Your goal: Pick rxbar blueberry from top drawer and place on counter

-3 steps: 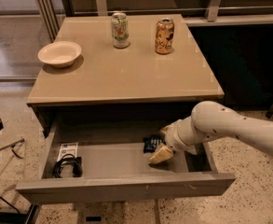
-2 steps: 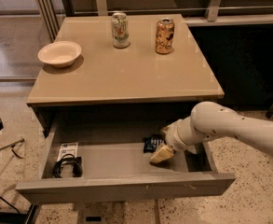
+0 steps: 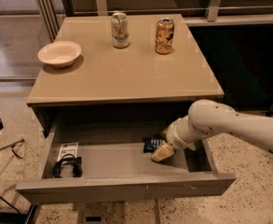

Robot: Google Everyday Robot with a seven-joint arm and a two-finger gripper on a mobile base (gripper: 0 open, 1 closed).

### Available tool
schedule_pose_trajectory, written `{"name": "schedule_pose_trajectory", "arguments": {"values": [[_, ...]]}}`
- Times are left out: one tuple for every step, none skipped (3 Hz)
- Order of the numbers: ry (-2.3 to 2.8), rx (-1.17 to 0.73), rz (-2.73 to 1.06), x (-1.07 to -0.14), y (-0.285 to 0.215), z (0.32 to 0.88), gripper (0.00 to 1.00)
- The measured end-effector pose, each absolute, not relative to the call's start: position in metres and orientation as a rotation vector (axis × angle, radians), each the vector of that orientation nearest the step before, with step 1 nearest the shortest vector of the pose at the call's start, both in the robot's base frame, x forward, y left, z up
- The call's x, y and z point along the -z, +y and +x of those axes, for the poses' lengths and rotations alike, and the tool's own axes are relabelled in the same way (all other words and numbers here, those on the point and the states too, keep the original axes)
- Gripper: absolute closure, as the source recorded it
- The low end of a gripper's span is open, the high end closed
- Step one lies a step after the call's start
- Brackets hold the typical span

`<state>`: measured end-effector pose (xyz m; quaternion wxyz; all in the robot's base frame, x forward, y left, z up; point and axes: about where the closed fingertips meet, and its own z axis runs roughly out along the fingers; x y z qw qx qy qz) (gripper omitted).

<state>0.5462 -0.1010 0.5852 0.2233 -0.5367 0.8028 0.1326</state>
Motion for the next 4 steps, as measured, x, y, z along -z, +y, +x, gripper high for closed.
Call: {"name": "schedule_pose_trajectory", "arguments": {"values": [[2.217,-0.366,-1.482,-0.590,-0.101,0.546,0.64],[2.217,-0.366,-1.482,-0.592,-0.101,0.546,0.87],[2.268,-0.409,-1.550,-0.600,-0.100,0.529,1.00],[2.263,-0.407,-1.554,-0.605,-0.098,0.528,1.00]]}}
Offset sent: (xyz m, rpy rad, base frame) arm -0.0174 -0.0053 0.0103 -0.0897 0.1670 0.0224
